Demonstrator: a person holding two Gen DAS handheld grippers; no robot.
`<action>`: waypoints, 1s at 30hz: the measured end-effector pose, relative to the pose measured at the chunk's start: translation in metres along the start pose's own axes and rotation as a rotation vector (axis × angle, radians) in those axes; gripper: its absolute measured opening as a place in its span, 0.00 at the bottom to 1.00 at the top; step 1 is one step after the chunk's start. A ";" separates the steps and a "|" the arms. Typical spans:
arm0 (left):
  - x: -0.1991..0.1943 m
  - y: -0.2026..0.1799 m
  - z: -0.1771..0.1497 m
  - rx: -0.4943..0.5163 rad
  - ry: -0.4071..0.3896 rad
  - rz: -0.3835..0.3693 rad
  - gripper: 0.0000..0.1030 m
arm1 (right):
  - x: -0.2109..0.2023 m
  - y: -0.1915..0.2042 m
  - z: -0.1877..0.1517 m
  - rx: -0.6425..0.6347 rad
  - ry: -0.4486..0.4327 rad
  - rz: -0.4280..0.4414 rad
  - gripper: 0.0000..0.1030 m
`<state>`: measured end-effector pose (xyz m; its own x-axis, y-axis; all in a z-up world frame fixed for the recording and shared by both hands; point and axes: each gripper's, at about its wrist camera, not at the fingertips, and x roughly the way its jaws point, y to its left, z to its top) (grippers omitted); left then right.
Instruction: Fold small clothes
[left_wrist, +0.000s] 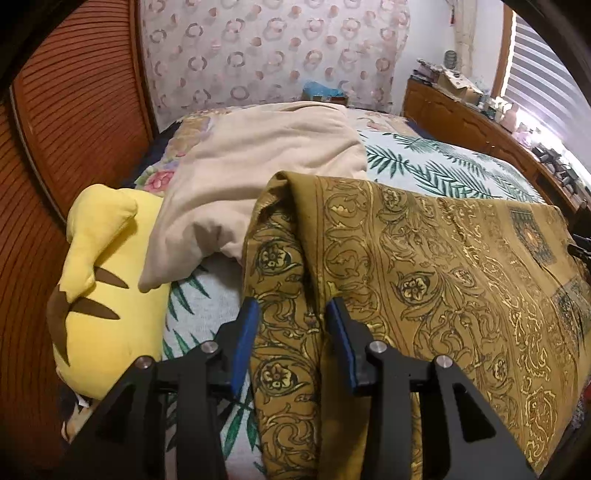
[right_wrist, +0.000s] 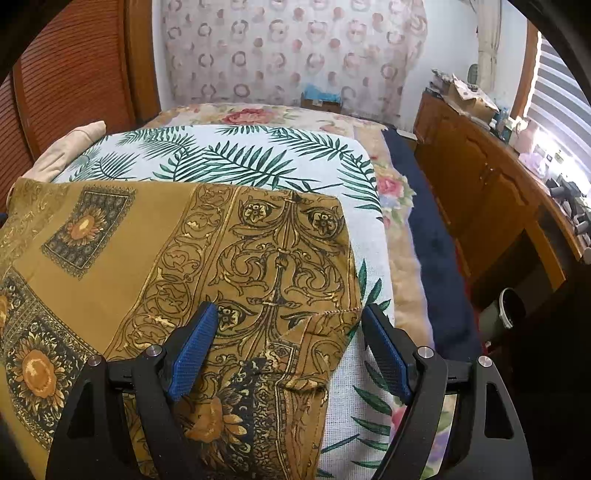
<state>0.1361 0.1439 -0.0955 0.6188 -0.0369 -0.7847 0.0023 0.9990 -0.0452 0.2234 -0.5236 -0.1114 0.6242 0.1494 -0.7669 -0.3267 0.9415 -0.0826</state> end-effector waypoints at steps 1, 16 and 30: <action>-0.001 -0.001 0.000 0.001 -0.005 0.033 0.39 | 0.001 0.000 0.000 0.000 0.000 0.001 0.80; -0.002 0.012 0.001 -0.021 0.012 -0.052 0.39 | 0.003 -0.005 0.000 0.023 0.011 0.032 0.80; -0.001 -0.001 0.005 -0.012 0.014 -0.236 0.16 | 0.011 -0.018 0.015 0.087 0.027 0.106 0.35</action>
<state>0.1393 0.1429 -0.0920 0.5912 -0.2696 -0.7601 0.1358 0.9623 -0.2357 0.2471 -0.5346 -0.1086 0.5697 0.2420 -0.7855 -0.3260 0.9438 0.0543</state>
